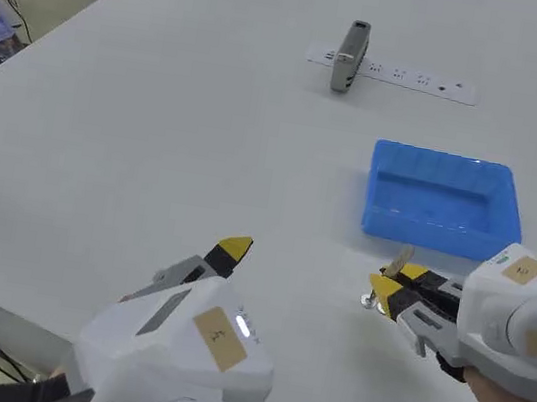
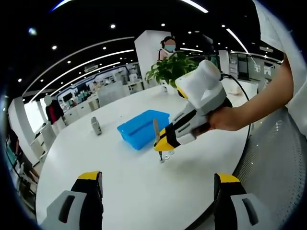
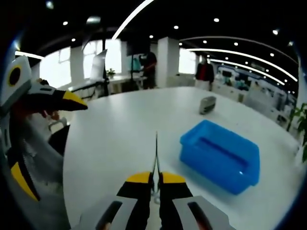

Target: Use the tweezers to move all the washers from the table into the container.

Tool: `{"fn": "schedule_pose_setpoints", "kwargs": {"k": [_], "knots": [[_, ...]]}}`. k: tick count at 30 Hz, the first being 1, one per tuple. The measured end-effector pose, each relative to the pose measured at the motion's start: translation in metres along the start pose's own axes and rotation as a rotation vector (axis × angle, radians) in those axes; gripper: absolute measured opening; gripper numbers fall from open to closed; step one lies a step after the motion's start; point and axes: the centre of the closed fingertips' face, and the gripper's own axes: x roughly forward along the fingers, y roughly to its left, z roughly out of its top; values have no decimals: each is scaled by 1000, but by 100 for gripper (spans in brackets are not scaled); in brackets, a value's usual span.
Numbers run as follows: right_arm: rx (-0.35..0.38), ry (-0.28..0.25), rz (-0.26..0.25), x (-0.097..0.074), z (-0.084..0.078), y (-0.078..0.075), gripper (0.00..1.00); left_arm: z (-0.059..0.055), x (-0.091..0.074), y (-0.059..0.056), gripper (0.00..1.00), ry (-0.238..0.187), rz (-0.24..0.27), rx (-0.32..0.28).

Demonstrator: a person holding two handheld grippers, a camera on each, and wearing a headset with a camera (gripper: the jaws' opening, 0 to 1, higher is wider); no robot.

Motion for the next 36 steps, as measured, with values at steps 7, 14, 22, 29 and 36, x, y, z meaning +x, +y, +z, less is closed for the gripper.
{"fn": "schedule_pose_setpoints", "kwargs": {"k": [7,14,22,29,36], "knots": [[111,-40,24,-9,19,-4,2,0,0,0,99,-1,4,4],[207,-139,31,-27,57,-13,2,-1,0,0,99,7,4,6],[206,-182,-4,-38,80,-34,1,-2,1,-1,99,12,-2,9],[184,-203,-55,-39,92,-57,1,-5,1,-1,97,31,-4,12],[182,-189,-112,-23,87,-90,2,-7,2,-2,97,41,-6,15]]}}
